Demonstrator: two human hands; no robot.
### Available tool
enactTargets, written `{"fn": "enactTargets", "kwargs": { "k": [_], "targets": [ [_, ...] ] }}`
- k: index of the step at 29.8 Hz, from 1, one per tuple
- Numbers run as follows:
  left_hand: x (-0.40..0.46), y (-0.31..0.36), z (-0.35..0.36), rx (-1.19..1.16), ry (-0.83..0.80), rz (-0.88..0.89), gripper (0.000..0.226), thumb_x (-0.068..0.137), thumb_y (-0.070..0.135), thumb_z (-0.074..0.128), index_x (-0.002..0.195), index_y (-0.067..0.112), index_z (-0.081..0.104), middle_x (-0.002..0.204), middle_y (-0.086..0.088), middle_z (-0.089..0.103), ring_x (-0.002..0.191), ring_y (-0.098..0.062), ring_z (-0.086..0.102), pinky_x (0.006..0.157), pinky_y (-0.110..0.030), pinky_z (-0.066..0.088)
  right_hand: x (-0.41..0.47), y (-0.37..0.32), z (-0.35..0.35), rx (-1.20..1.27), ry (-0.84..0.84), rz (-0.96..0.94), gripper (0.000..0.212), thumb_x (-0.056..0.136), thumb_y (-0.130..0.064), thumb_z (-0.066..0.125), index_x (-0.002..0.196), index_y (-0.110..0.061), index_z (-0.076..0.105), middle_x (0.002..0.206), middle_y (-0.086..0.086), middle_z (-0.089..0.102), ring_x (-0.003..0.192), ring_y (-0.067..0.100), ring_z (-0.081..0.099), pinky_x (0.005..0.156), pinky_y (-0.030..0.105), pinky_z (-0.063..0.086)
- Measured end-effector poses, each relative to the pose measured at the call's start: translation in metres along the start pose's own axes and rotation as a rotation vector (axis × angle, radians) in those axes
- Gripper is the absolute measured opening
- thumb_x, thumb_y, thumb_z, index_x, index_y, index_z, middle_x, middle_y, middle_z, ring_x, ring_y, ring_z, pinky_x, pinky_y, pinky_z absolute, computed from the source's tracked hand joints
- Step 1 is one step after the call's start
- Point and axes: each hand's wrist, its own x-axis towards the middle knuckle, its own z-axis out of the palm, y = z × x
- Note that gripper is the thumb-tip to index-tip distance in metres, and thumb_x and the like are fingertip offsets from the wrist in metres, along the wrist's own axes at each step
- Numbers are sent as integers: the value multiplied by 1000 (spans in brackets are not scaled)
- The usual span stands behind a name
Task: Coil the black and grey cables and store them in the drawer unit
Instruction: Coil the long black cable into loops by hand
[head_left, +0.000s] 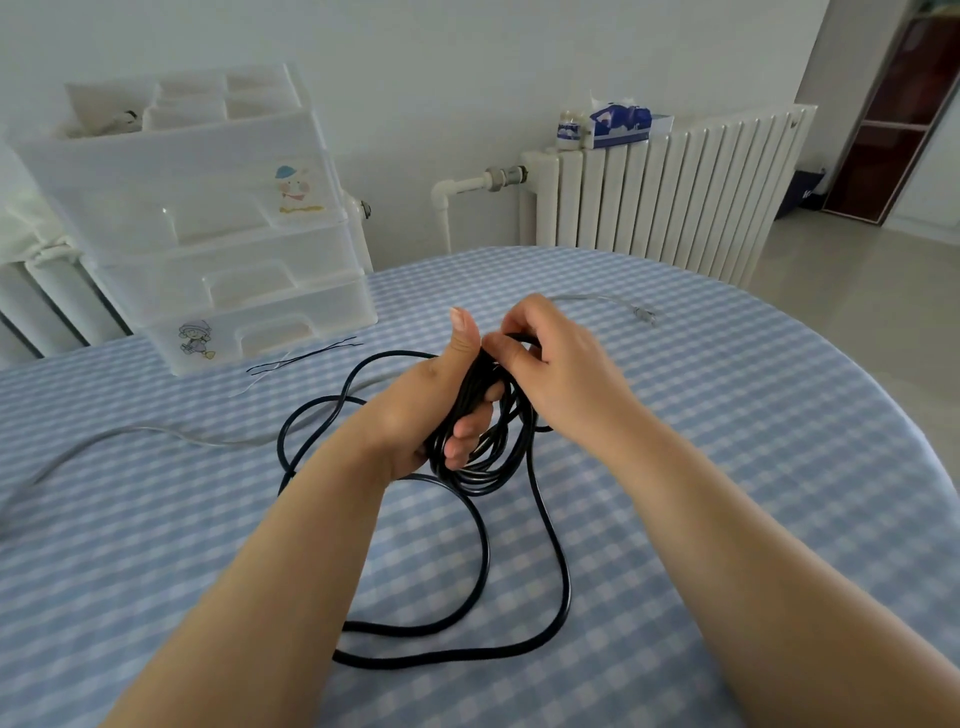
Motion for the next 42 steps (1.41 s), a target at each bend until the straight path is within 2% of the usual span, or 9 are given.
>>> {"fn": "enactTargets", "kwargs": {
  "k": [6,10,14,18,24,29,34,37,42],
  "targets": [
    [-2,-1,-4,-26,-92,-24,55,83,63,53,64,14,37,44,1,29,33,-10,28,35,-18,29,5,5,-5,101,-2,24,21,86,-46,62,79,-30,51,75,-17,60,71,2,56,68,28,46],
    [-1,-3,-9,-294,-220,-45,39,85,43,54,57,19,41,36,7,32,25,-4,27,31,-13,22,5,8,-13,175,-52,65,34,81,-61,59,88,-28,55,59,-17,61,56,-2,56,60,21,44],
    [1,-8,-11,-490,-363,8,45,80,52,66,68,16,41,36,10,38,24,-1,33,30,-12,26,3,7,-20,379,-277,142,51,83,-67,44,88,-25,73,88,-13,73,89,0,66,93,33,47],
    [2,-7,-12,-560,-314,50,51,83,65,43,64,18,47,34,11,36,23,0,30,30,-15,17,5,12,-24,482,-448,198,69,86,-70,36,102,-14,74,95,-1,74,99,10,67,104,38,42],
    [4,-7,-7,-595,-242,34,63,85,72,26,63,17,46,33,10,33,23,-2,28,31,-15,15,3,9,-12,608,-223,189,53,100,-40,40,84,3,66,71,12,66,78,19,66,81,28,54],
    [3,-6,-8,-607,-216,38,60,86,70,30,64,16,45,33,9,33,23,-2,28,30,-15,17,1,6,-4,617,-153,156,53,101,-41,39,61,-14,60,49,3,51,47,15,49,59,35,54],
    [2,-2,-13,-746,-148,104,54,92,62,33,63,17,44,32,10,33,22,-1,28,29,-16,16,6,10,-6,726,-235,276,70,96,-62,23,88,-11,71,70,9,66,62,22,63,63,36,55],
    [1,-1,-16,-763,-118,111,53,92,63,35,65,18,42,33,10,33,23,-2,28,29,-16,15,6,11,-10,585,-236,285,75,96,-63,16,95,-10,69,76,10,72,65,23,70,55,26,52],
    [1,-1,-19,-666,-48,75,56,86,68,35,63,18,43,32,10,29,23,-2,24,30,-16,12,10,18,-12,-27,55,82,63,94,-61,31,62,-10,48,53,-1,52,49,15,50,54,33,40]
  ]
}}
